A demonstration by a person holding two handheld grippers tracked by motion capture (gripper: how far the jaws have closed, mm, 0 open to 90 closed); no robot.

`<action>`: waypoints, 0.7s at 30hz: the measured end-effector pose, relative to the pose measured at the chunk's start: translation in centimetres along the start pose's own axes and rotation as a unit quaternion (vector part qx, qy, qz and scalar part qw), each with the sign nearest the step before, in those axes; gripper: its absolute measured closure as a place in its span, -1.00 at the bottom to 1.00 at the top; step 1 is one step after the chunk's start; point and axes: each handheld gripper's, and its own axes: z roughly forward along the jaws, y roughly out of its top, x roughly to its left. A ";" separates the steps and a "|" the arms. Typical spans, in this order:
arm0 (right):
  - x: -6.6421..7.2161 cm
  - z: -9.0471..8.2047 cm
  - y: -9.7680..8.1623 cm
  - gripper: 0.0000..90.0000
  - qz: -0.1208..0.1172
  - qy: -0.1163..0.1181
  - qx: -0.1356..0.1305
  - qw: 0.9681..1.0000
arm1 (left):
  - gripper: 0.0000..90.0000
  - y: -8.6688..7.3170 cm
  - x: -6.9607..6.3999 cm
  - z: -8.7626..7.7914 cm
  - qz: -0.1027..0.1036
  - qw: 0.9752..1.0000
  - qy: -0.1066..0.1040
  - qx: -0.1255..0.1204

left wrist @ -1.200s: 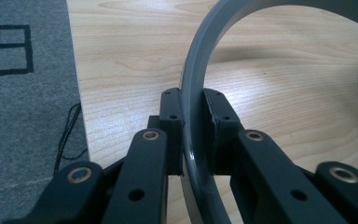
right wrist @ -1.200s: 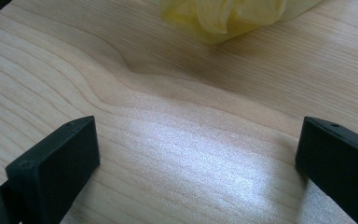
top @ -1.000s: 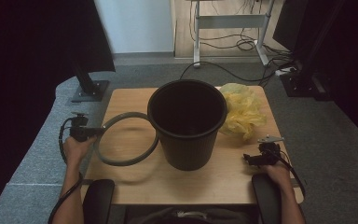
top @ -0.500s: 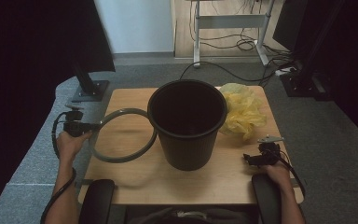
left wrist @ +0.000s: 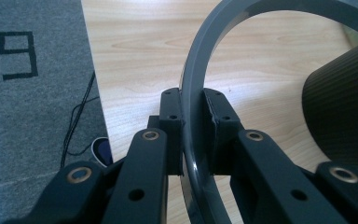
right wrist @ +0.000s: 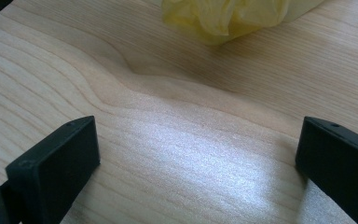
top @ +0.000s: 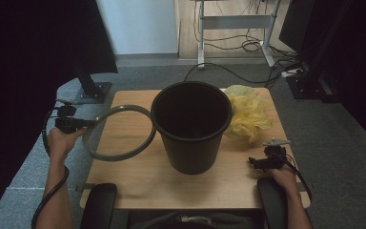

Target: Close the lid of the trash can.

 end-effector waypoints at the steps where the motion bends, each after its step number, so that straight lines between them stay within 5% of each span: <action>1: 0.0 0.0 0.0 -1.00 0.000 0.000 0.000 1.000 | 0.76 0.1 0.0 -0.3 0.000 1.000 0.000 -0.001; 21: 0.0 0.0 0.0 -1.00 0.000 0.000 0.000 1.000 | 0.76 2.7 -0.7 -5.2 -0.004 1.000 -0.007 -0.017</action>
